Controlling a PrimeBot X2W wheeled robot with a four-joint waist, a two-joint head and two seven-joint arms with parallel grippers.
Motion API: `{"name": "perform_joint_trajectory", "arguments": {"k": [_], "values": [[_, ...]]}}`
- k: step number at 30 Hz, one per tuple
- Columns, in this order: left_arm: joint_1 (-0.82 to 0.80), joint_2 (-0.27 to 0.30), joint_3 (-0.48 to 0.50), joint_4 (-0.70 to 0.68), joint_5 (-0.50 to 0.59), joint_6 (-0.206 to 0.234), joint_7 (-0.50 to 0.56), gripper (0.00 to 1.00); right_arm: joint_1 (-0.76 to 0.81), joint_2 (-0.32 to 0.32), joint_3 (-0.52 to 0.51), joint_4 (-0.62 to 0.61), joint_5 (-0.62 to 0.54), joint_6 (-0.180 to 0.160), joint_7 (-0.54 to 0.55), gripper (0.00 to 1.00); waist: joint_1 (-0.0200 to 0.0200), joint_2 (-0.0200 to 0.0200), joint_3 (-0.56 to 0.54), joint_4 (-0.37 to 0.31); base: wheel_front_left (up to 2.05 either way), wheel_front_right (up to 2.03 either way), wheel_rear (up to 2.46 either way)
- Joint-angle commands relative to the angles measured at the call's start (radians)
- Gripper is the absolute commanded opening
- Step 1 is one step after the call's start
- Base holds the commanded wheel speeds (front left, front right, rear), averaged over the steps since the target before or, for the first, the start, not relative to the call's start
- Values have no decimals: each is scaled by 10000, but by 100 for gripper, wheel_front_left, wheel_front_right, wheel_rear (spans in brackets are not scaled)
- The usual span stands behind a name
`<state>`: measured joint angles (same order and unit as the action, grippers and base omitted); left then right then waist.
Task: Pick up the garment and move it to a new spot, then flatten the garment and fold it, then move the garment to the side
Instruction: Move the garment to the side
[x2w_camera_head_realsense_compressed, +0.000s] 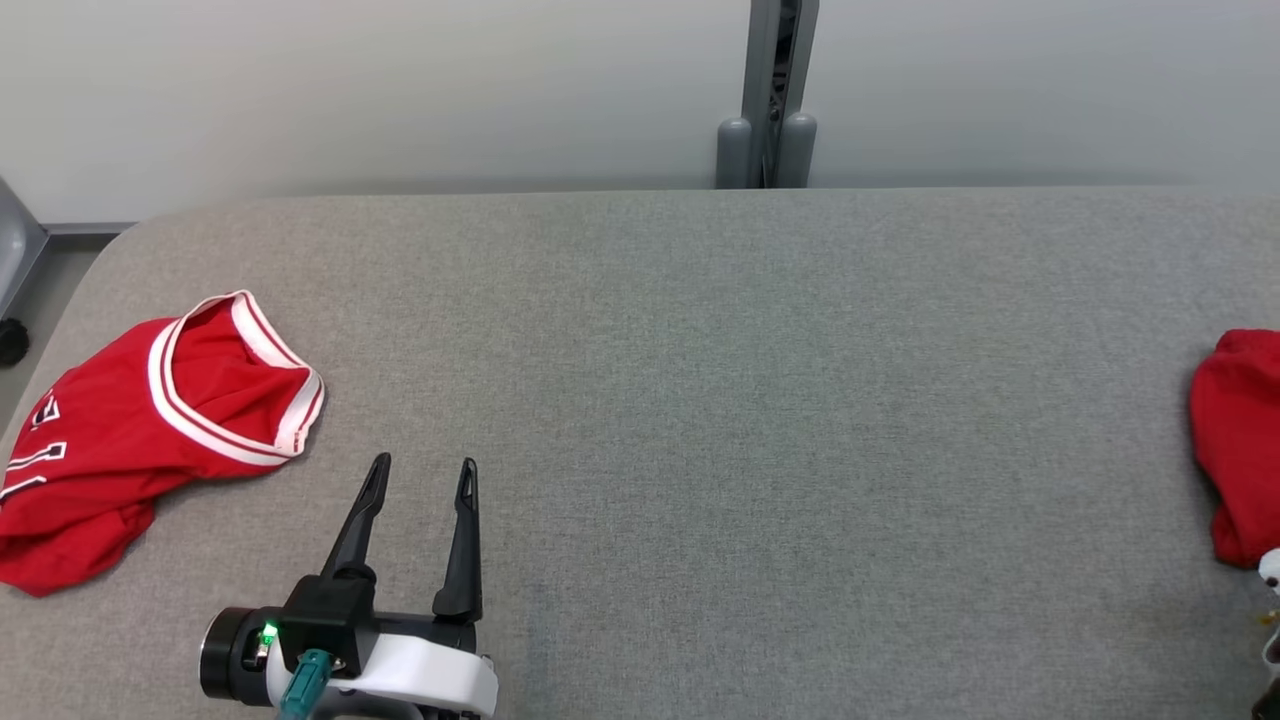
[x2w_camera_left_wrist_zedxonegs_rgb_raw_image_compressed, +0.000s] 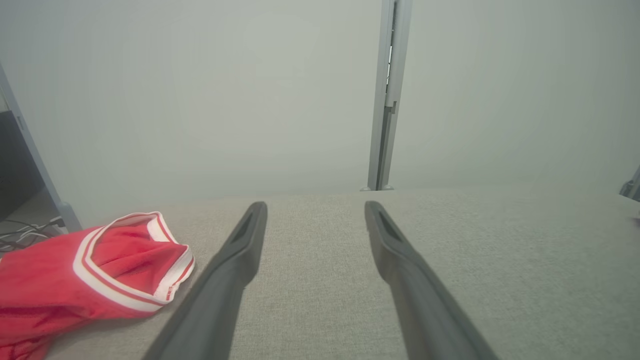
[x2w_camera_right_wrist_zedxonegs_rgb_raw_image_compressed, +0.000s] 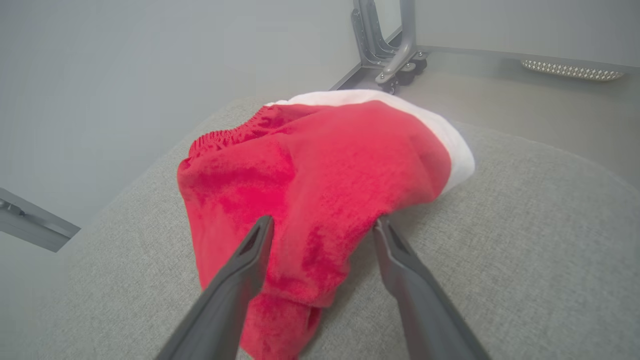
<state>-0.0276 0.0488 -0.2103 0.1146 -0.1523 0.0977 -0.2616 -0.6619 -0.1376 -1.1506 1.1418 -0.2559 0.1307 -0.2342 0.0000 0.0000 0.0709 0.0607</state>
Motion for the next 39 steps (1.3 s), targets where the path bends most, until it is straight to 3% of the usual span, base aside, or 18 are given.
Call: {"name": "perform_joint_trajectory", "arguments": {"k": [1,16,23,31,39], "values": [[63,37,72,-10,-48,4,-34,100,-72,22,77,-74,-39,2,-66,100,0,0,-107,-83,0,0,0],[317,37,298,-128,-92,30,-34,100,-600,539,1885,-1181,1042,2,-293,100,0,0,-704,-213,0,0,0],[286,37,371,-224,-22,-46,-34,100,-94,800,5118,-2815,2536,2,-331,100,0,0,-700,-177,0,0,0],[264,37,426,-418,-145,27,-34,100,2167,693,9309,-6151,4547,2,-332,100,0,0,-683,-69,0,0,0],[286,36,466,-547,-164,93,-34,100,4120,132,11590,-8881,5336,2,-312,100,0,0,-681,-29,0,0,0]]}}
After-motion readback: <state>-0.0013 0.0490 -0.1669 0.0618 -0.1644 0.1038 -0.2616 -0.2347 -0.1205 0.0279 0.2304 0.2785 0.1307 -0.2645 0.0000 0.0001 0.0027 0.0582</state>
